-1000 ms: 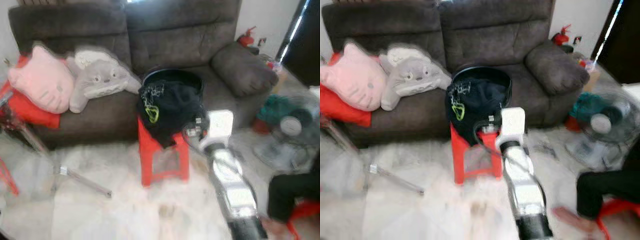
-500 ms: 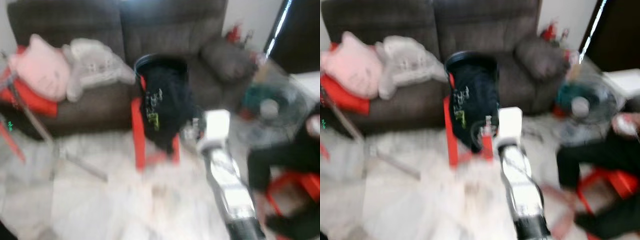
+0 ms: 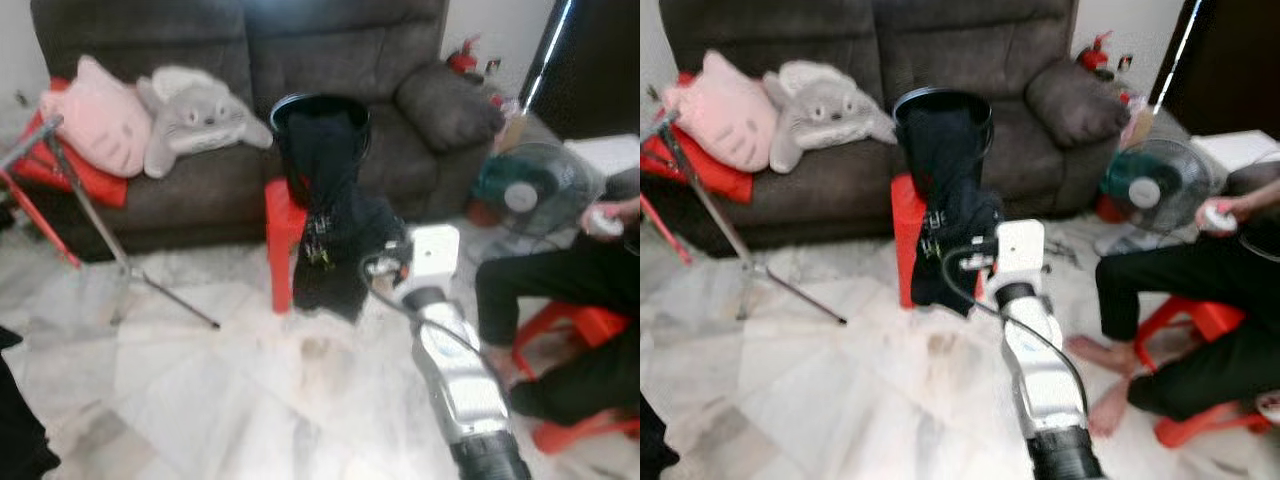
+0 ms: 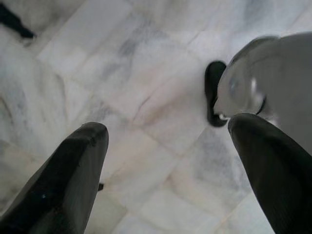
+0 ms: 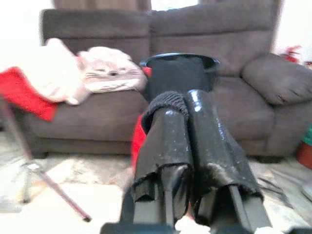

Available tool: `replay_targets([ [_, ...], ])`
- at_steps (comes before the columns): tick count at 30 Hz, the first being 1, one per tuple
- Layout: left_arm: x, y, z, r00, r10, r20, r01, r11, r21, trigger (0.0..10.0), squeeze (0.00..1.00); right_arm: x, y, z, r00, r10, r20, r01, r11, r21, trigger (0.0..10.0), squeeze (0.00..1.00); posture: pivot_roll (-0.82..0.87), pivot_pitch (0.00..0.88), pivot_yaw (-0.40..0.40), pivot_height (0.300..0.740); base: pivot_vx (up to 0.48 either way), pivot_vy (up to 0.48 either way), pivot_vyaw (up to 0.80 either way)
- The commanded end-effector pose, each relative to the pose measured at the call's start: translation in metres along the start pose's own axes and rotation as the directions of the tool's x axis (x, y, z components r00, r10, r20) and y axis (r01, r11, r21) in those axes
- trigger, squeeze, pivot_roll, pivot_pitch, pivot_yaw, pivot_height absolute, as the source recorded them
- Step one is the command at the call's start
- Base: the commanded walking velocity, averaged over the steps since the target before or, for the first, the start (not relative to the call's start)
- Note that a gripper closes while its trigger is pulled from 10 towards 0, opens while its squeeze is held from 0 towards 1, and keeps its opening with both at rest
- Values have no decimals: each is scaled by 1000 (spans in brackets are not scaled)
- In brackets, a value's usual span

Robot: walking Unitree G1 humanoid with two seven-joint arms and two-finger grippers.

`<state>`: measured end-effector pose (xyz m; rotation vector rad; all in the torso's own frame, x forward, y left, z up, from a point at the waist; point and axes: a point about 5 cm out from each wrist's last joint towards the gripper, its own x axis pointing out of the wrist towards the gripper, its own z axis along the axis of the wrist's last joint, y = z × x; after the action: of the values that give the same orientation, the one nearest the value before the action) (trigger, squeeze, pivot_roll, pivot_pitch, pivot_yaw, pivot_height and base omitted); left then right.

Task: Hang hanger

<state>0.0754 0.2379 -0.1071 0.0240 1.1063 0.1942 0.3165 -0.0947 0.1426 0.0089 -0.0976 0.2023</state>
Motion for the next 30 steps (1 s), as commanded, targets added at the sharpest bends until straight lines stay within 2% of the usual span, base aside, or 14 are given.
replay_targets([
  [1,-1,-1,-4,1000,-5,-16,5,1000,10,10000,0,0,-4,6,1000,-11,28,11,1000,-6,10000,0,-127,0,50,732,-330,0,0],
  [4,-1,-1,-4,1000,-5,-16,5,1000,10,10000,0,0,-4,6,1000,-11,28,11,1000,-6,10000,0,-127,0,50,732,-330,0,0],
  [7,-1,2,-4,1000,1,-20,0,999,37,10000,0,0,32,2,969,248,11,-245,961,-128,10000,0,-114,0,51,732,0,0,0],
  [12,-1,2,-4,1000,4,-20,-4,1000,30,10000,0,2,28,-2,976,217,-14,-217,967,-133,10000,0,-111,0,49,732,0,0,0],
  [16,-1,2,-3,1000,6,-18,-6,1000,24,10000,0,5,13,-7,990,134,-49,-138,986,-91,10000,0,-103,0,48,732,0,0,0],
  [26,-1,1,-3,1000,-2,-17,2,1000,0,10000,0,5,12,-7,989,137,-46,-141,985,-95,10000,0,-98,0,50,732,0,0,0],
  [30,0,1,-4,999,-11,-30,11,1000,17,10000,0,4,15,-8,989,143,-45,-146,985,-90,10000,0,-95,0,50,732,0,0,0],
])
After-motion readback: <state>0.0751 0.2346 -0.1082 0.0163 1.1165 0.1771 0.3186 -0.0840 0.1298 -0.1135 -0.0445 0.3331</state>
